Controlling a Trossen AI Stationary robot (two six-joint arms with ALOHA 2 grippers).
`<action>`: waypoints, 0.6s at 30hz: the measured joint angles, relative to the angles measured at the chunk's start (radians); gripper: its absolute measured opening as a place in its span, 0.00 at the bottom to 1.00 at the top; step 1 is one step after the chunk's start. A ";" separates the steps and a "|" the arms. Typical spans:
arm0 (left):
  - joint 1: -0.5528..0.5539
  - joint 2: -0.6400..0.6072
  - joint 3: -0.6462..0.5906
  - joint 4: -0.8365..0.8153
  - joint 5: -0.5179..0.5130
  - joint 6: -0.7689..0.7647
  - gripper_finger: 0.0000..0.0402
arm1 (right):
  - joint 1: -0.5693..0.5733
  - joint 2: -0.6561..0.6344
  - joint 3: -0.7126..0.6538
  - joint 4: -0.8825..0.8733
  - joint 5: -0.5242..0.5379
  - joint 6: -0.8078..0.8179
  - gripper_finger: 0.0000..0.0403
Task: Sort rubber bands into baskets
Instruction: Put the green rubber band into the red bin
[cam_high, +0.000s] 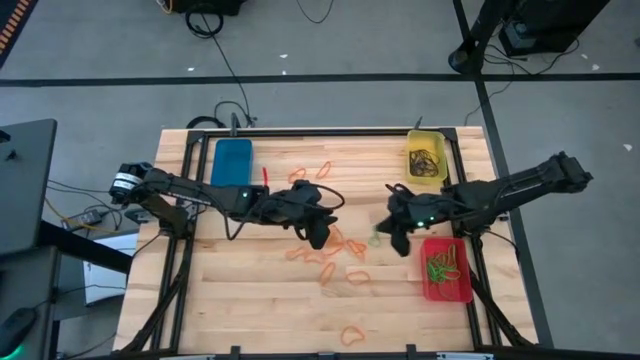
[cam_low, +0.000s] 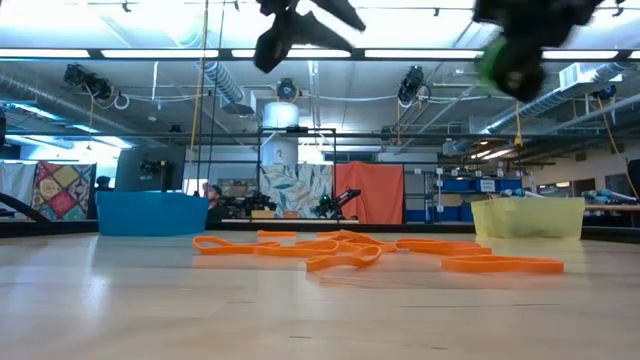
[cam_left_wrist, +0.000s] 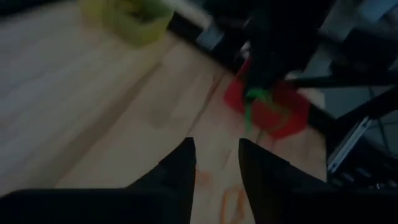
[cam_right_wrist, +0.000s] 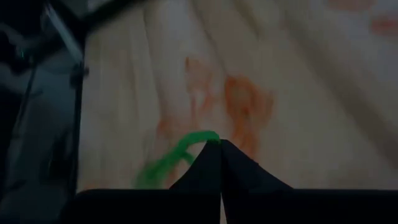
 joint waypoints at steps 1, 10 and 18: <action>0.001 0.000 0.000 -0.022 0.004 -0.014 0.32 | 0.004 -0.020 0.000 -0.063 -0.033 0.022 0.01; -0.001 0.000 0.000 -0.071 0.007 -0.027 0.33 | 0.046 -0.159 0.000 -0.534 -0.380 0.184 0.01; -0.006 0.019 0.000 -0.037 0.026 -0.027 0.33 | 0.110 -0.164 0.000 -0.857 -0.543 0.342 0.06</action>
